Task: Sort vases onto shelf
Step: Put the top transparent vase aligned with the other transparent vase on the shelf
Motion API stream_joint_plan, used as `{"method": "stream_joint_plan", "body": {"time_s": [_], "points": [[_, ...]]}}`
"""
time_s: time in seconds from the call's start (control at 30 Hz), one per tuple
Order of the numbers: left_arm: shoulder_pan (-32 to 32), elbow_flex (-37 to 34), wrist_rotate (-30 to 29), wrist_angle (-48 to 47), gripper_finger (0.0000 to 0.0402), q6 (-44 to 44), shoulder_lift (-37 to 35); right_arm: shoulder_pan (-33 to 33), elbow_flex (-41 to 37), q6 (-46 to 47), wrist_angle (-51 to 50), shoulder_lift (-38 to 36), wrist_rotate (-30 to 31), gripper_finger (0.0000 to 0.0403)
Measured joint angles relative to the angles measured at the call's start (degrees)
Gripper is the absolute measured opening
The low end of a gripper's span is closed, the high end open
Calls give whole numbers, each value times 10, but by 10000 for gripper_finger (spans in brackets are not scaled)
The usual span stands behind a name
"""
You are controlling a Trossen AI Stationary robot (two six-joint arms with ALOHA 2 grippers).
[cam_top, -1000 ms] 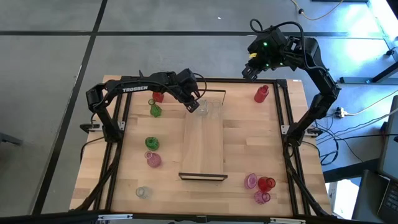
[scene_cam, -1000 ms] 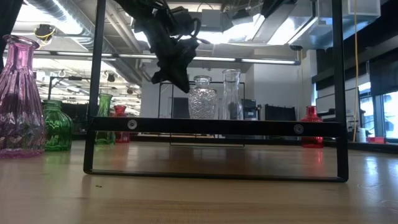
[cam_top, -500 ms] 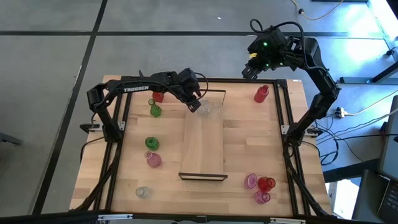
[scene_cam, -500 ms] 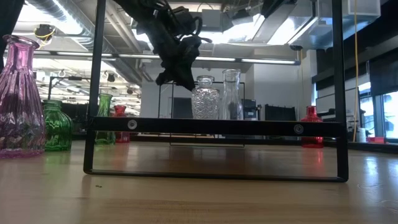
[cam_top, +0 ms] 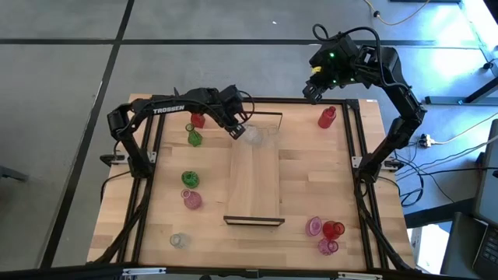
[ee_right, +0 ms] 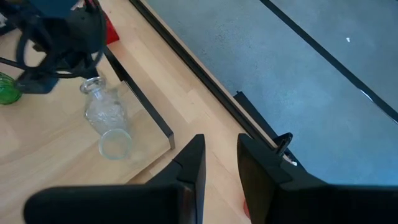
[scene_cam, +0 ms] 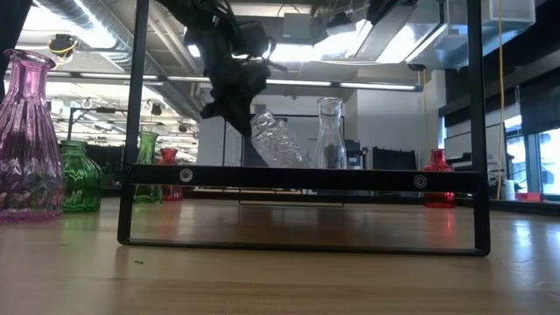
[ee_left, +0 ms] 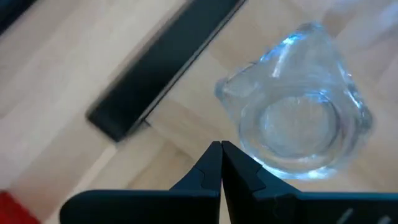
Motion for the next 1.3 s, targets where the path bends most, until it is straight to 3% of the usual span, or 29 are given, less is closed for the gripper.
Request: {"method": "stream_joint_plan", "body": {"time_s": [0.97, 1.3], "points": [[-2, 1, 11, 25, 0, 3, -8, 0, 0, -10, 0, 0, 5, 76], [5, 1, -26, -95, 0, 3, -24, 0, 0, -10, 0, 0, 4, 76]]}}
